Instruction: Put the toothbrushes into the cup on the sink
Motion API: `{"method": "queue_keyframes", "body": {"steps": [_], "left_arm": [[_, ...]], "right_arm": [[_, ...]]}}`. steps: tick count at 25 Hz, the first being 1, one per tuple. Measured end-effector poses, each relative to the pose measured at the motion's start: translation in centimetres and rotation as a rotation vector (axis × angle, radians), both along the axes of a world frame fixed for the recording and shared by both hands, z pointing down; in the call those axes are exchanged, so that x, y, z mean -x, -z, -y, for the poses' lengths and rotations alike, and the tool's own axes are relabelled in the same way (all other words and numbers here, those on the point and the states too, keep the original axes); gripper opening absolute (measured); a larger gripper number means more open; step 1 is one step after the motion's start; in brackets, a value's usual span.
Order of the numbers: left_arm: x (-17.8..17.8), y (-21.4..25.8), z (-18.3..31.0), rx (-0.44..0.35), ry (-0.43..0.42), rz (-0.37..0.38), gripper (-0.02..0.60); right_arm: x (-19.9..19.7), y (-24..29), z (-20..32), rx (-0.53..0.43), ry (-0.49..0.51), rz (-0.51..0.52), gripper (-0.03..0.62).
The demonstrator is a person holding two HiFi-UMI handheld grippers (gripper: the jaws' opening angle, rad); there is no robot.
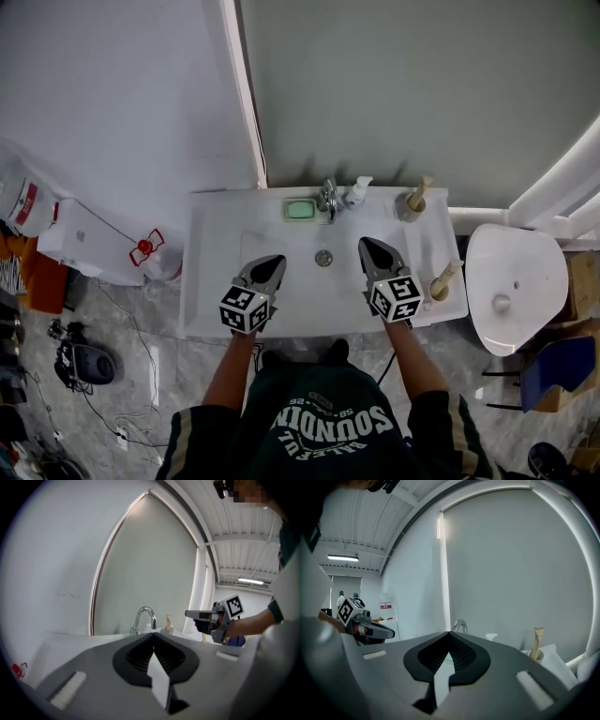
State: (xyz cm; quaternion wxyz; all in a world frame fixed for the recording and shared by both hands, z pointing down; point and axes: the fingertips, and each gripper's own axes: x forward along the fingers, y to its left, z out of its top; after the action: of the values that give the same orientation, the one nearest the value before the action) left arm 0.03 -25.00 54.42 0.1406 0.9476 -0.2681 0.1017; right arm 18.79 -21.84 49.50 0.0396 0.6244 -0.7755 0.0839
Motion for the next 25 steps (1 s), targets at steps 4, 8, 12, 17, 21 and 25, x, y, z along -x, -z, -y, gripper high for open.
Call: {"method": "queue_keyframes", "body": {"steps": [4,8,12,17,21,25], "left_arm": [[0.9,0.8,0.7,-0.022,0.025,-0.001,0.051],[1.3,0.8,1.1,-0.021,0.038,-0.004,0.051],[1.3,1.0,1.1,-0.015,0.042,-0.011,0.051],[1.0,0.5,0.7,-0.006,0.033,-0.007,0.051],[0.5,0.2,0.4,0.0,0.025,-0.002,0.051],[0.0,-0.1,0.2,0.006,0.02,-0.001,0.051]], "right_arm": [[-0.1,1.0,0.0,-0.027,0.008,-0.015,0.002],[-0.4,0.2,-0.4,-0.011,0.005,-0.015,0.002],[-0.1,-0.3,-0.7,0.005,0.013,-0.005,0.002],[0.2,-0.8,-1.1,0.018,0.021,-0.002,0.002],[0.1,-1.2,-1.4,0.029,0.014,0.008,0.002],[-0.1,-1.7,-1.7,0.039,0.012,0.012,0.002]]}}
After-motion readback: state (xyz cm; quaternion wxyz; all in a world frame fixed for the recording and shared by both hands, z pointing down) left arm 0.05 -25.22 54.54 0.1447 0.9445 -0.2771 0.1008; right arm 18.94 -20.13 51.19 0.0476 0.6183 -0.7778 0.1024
